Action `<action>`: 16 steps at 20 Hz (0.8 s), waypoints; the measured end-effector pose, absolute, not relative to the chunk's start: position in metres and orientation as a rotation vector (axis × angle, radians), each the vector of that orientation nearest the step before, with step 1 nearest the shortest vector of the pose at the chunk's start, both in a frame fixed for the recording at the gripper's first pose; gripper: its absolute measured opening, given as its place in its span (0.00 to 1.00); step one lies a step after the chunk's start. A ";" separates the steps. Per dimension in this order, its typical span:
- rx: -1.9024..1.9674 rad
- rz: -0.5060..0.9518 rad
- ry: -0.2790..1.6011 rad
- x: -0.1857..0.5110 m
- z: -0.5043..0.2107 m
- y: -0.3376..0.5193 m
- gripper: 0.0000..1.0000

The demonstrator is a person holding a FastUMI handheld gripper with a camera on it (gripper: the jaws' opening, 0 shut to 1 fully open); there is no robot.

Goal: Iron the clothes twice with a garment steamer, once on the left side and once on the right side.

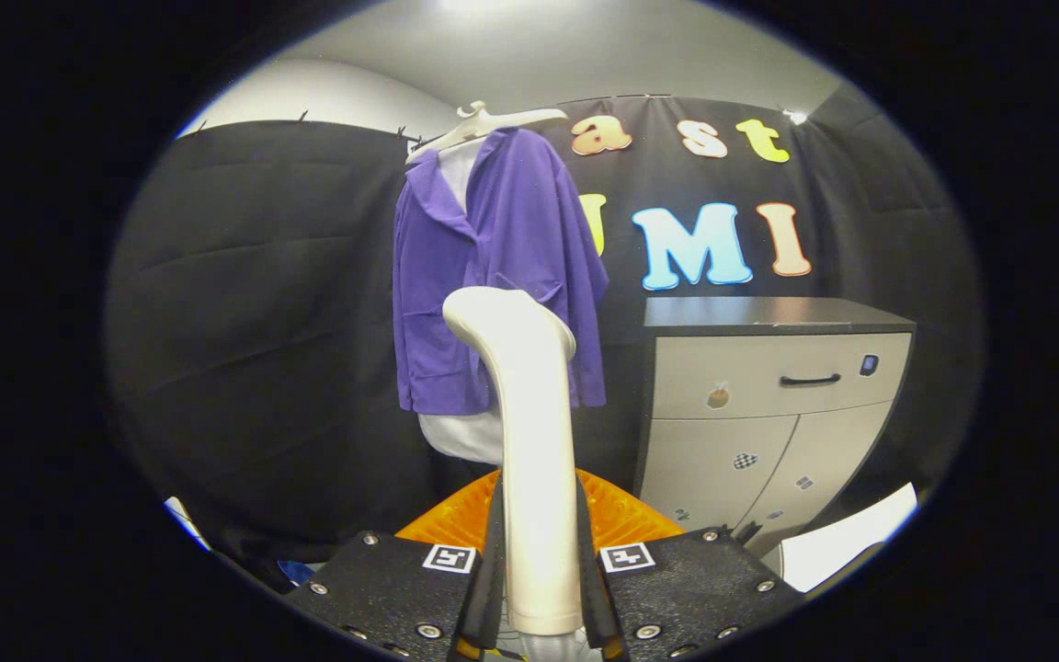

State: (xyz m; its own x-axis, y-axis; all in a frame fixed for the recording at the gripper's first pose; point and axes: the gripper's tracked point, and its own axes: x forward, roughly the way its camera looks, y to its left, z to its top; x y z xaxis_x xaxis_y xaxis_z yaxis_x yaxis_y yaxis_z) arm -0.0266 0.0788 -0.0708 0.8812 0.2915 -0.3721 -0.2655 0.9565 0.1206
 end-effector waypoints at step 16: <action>0.133 0.283 0.227 -0.078 -0.015 -0.041 0.35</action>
